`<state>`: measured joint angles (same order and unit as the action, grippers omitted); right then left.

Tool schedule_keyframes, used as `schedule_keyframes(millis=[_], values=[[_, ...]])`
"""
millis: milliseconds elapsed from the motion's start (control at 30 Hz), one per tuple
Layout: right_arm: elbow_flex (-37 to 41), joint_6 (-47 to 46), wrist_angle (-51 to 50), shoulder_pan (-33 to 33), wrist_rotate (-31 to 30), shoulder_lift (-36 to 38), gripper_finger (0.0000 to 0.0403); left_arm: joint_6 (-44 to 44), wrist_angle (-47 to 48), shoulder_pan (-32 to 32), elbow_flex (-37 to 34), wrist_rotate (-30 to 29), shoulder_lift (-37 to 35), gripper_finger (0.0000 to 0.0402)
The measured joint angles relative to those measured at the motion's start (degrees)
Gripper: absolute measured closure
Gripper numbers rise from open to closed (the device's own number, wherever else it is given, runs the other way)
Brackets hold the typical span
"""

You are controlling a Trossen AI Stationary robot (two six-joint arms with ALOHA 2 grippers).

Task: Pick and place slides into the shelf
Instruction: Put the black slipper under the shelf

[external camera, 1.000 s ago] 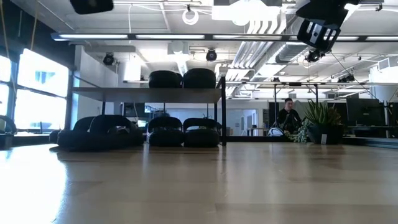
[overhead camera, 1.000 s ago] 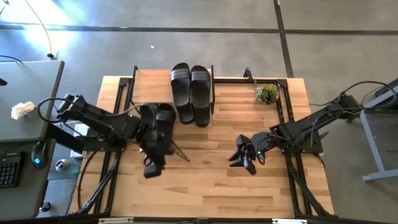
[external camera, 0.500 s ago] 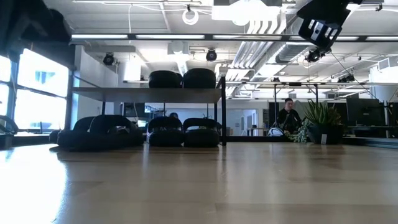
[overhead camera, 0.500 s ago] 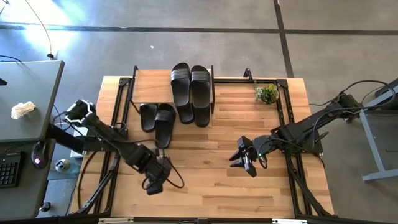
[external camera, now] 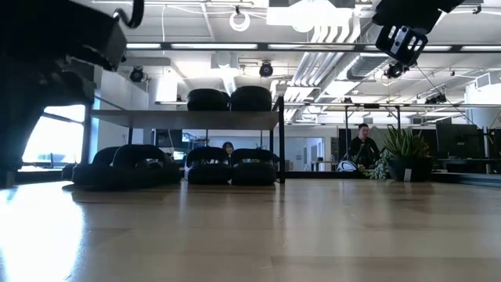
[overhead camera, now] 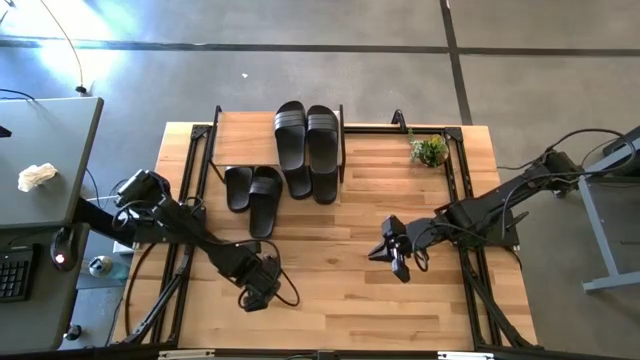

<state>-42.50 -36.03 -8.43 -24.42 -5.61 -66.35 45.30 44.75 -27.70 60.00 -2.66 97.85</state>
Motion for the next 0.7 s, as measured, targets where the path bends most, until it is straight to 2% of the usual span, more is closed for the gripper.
schedule_keyframes(millis=[100,433,567,700], values=[[0.0,0.02,-0.15,0.02,-0.39,0.0,0.0397,0.0,-0.4,-0.03,-1.03,-1.06,0.58,0.0398],[0.0,0.02,-0.69,0.01,-4.12,0.0,0.0401,3.1,-3.2,0.82,-6.17,-6.88,0.56,0.04],[0.0,0.13,-0.82,0.0,-4.88,0.0,0.0402,3.77,-3.6,3.27,-7.06,-8.86,0.56,0.0401],[0.0,0.5,-0.83,0.0,-5.04,0.0,0.0402,1.82,-4.92,7.06,-8.03,-8.2,0.38,0.04]])
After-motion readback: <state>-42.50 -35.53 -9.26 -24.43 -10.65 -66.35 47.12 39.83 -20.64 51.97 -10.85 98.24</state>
